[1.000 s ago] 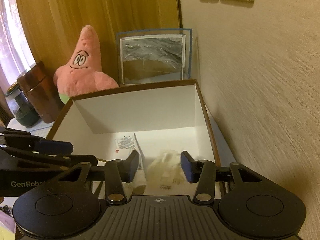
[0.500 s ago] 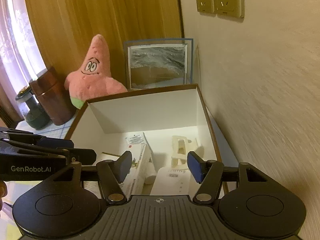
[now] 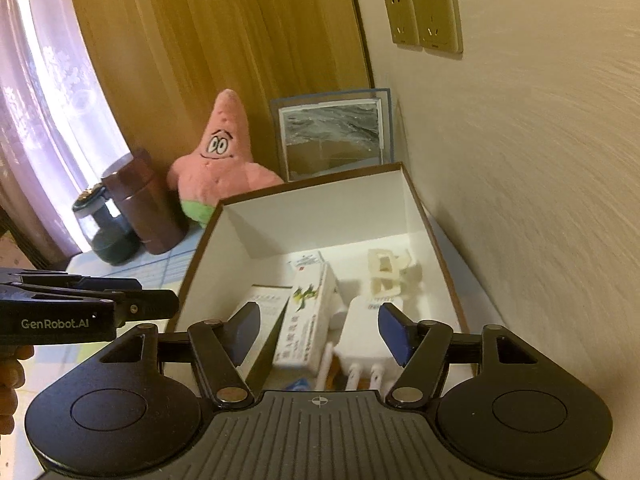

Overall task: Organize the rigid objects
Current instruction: 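Move both tools back toward the purple tube and black cable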

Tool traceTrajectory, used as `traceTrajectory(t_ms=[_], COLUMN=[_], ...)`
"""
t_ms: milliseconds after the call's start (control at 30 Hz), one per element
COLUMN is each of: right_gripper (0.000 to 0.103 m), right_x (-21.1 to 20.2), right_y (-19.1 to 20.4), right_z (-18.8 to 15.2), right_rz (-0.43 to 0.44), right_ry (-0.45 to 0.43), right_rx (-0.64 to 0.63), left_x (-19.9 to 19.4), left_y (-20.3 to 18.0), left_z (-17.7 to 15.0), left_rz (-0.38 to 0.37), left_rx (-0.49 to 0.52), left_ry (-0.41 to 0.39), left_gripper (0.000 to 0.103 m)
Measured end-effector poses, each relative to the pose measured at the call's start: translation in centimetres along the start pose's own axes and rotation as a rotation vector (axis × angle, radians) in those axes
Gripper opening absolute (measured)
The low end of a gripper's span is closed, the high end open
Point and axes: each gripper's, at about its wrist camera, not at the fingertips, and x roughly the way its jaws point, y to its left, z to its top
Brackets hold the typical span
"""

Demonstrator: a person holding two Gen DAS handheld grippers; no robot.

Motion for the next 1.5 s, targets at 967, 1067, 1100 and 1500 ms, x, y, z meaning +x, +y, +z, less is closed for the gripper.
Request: traceTrajectory(t_ms=[967,1067,1100,1500], right_gripper=[0.063,0.063,0.063,0.063], right_x=[-6.2,-6.2,-6.1,-5.4], right_y=[9.4,10.3,10.6,14.2], right_z=[-7.5,-8.0,-8.2,-10.9], right_rz=[0.127,0.138,0.141,0.192], right_ry=[0.078,0.091,0.096,0.161], right_rx=[-0.057,-0.067,-0.070,-0.121], left_x=[-10.3,-11.0,-11.2,-13.9], left_y=[4.8,5.6,5.8,8.9], left_z=[-10.3,-11.5,-11.8,-15.4], left_rz=[0.056,0.068,0.072,0.135], left_rx=[-0.117,-0.131,-0.133,-0.204], left_ry=[0.023,0.030,0.030,0.035], left_gripper=[0.051,0.051,0.051,0.051])
